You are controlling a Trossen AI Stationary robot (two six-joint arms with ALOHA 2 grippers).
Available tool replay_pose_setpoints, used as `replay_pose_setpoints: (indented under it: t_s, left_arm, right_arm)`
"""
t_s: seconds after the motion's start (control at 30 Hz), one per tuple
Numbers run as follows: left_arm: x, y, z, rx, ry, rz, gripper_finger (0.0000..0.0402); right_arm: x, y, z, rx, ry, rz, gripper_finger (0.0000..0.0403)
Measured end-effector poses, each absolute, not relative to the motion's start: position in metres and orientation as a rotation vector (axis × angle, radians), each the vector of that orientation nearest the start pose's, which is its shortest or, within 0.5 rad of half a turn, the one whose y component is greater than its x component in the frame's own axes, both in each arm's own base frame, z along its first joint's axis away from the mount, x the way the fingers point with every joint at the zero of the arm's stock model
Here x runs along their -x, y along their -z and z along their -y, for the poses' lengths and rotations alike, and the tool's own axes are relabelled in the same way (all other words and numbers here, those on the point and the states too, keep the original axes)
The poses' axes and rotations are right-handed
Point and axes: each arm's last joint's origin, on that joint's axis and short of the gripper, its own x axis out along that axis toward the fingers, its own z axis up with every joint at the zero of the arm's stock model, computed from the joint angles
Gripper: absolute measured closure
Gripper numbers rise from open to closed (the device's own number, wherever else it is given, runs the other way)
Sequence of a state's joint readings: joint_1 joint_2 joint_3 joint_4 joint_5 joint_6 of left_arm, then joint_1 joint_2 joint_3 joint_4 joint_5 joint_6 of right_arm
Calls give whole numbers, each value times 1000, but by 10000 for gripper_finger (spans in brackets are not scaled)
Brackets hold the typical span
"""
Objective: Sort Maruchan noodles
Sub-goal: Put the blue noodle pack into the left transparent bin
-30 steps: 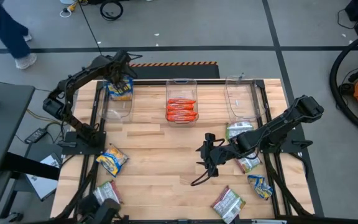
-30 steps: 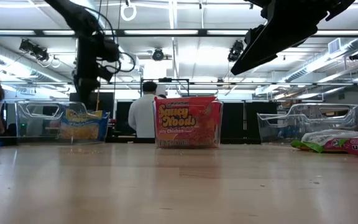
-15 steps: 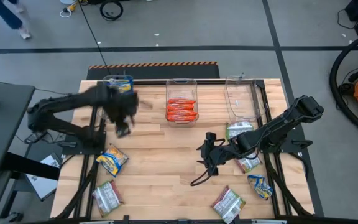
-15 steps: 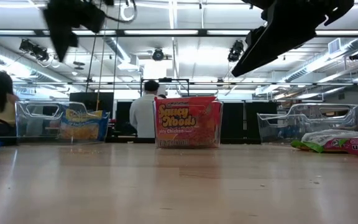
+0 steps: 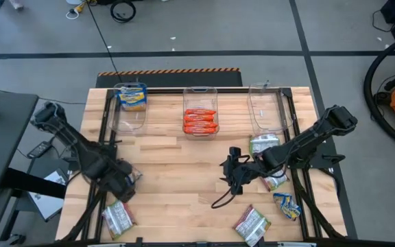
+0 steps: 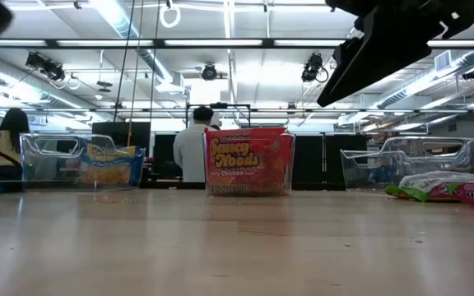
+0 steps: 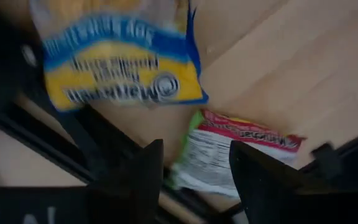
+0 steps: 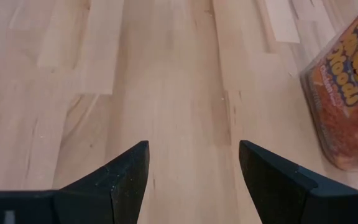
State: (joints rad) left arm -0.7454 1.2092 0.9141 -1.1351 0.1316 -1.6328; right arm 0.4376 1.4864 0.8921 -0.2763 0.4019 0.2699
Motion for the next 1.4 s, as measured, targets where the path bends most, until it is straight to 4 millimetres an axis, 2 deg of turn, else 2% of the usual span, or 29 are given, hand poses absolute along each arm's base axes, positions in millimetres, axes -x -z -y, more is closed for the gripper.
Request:
replay_pose_setpoints:
  t_s: [0.17,0.33,0.5,0.7,0.8,1.17,1.4]
  left_arm:
    - [-129,-224,149,979,-785,-1338,214]
    - [-121,-210,152,1090,-958,-1186,214]
    - [-123,-203,151,1113,-1011,-1193,214]
    - [-124,-191,158,1099,-1123,-1362,214]
    - [-124,-188,158,1071,-1153,-1368,214]
    - [-111,-194,137,891,-1353,-1301,214]
    - [-111,-166,113,876,-1463,-1215,214]
  right_arm:
    - [-270,-208,-122,87,55,-778,149]
    - [-265,-207,-131,96,22,-777,149]
    - [-259,-207,-143,104,-33,-785,149]
    - [-252,-207,-156,103,-81,-787,149]
    - [-248,-207,-161,112,-102,-785,149]
    - [-241,-207,-172,119,-138,-780,149]
    - [-239,-208,-175,94,-141,-777,149]
